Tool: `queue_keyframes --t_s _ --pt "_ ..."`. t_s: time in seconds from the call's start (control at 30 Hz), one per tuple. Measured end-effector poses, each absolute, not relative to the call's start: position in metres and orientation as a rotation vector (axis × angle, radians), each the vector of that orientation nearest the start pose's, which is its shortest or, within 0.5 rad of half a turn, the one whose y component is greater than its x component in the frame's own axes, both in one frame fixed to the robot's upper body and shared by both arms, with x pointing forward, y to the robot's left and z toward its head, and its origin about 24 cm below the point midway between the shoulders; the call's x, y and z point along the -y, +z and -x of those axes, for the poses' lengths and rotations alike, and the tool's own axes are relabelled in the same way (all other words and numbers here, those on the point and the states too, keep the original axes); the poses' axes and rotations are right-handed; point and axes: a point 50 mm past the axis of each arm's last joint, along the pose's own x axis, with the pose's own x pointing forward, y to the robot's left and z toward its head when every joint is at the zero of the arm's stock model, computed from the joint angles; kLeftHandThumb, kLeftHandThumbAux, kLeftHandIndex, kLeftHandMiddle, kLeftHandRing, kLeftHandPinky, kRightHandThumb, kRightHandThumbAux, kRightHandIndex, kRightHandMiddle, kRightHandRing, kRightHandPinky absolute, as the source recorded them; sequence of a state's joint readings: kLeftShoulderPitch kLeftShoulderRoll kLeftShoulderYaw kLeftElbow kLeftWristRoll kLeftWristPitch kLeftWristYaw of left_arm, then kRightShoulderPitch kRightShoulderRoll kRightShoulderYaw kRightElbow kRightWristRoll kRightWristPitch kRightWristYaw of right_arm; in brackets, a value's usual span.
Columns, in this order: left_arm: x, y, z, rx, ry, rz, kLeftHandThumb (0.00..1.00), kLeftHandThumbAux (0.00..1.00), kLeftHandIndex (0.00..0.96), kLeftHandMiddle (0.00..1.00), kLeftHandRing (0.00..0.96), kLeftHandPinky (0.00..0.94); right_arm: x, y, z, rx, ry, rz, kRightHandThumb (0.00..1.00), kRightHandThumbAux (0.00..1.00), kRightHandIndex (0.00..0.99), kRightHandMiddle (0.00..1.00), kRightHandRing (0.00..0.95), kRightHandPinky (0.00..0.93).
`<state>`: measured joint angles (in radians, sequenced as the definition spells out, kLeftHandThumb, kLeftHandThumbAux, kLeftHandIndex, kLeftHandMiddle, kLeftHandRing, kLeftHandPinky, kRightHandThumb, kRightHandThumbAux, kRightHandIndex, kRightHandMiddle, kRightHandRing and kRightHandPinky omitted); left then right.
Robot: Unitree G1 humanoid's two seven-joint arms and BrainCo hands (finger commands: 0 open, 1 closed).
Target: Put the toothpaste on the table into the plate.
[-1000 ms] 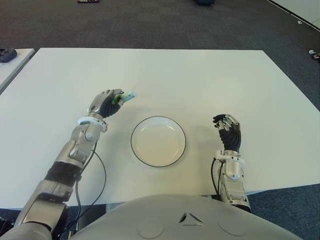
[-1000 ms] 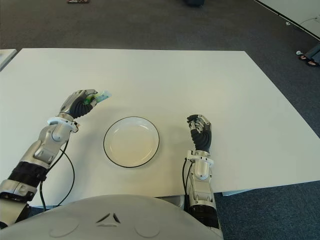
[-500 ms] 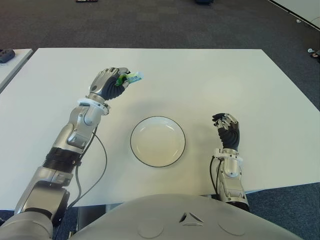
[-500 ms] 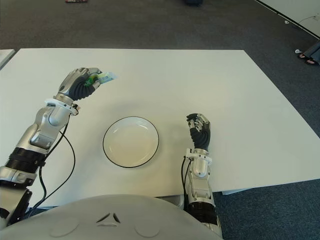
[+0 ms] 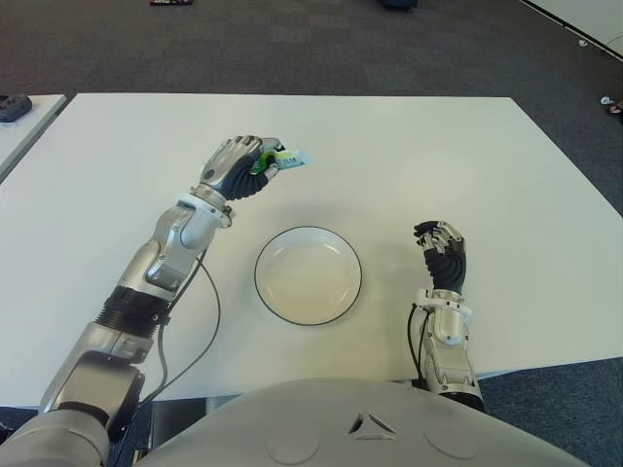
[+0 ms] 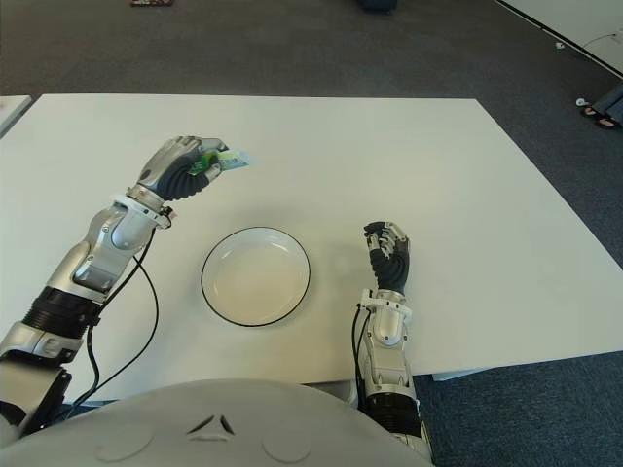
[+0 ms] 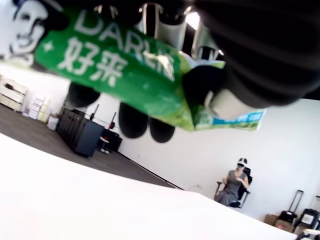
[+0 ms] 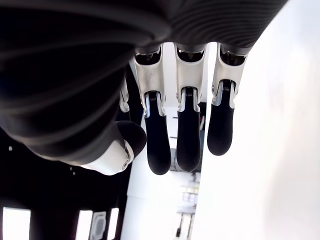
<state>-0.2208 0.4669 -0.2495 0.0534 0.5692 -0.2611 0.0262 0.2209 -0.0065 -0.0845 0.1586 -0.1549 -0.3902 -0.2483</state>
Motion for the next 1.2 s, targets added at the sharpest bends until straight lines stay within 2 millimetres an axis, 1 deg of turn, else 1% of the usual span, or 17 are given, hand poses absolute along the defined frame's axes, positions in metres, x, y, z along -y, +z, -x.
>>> queue_keyframes --t_s 0.27,0.43,0.57,0.83,1.03,1.2 --pt "-0.124 0.11 -0.268 0.51 -0.497 -1.067 0.707 0.717 0.438 0.801 0.777 0.767 0.187 -0.002 -0.194 0.037 -0.327 0.171 0.703 0.734 0.427 0.458 0.428 0.431" --pt "-0.112 0.111 -0.265 0.539 -0.593 -1.117 0.709 0.715 0.439 0.813 0.794 0.801 0.185 -0.001 -0.194 0.041 -0.322 0.169 0.702 0.734 0.425 0.448 0.419 0.415" --pt "-0.104 0.1 -0.266 0.55 -0.664 -1.173 0.71 0.715 0.439 0.822 0.805 0.812 0.185 0.0 -0.192 0.044 -0.321 0.168 0.702 0.735 0.425 0.449 0.421 0.424" --pt "-0.096 0.067 -0.26 0.552 -0.824 -1.243 0.709 0.715 0.437 0.823 0.824 0.822 0.185 0.002 -0.191 0.044 -0.324 0.168 0.702 0.735 0.426 0.456 0.427 0.439" --pt "-0.094 0.051 -0.259 0.588 -0.881 -1.325 0.708 0.716 0.435 0.815 0.824 0.825 0.186 0.002 -0.188 0.037 -0.328 0.172 0.702 0.734 0.426 0.454 0.427 0.435" --pt "-0.092 0.044 -0.256 0.621 -0.908 -1.339 0.708 0.716 0.435 0.812 0.823 0.82 0.186 0.002 -0.187 0.029 -0.332 0.18 0.702 0.734 0.426 0.441 0.412 0.421"
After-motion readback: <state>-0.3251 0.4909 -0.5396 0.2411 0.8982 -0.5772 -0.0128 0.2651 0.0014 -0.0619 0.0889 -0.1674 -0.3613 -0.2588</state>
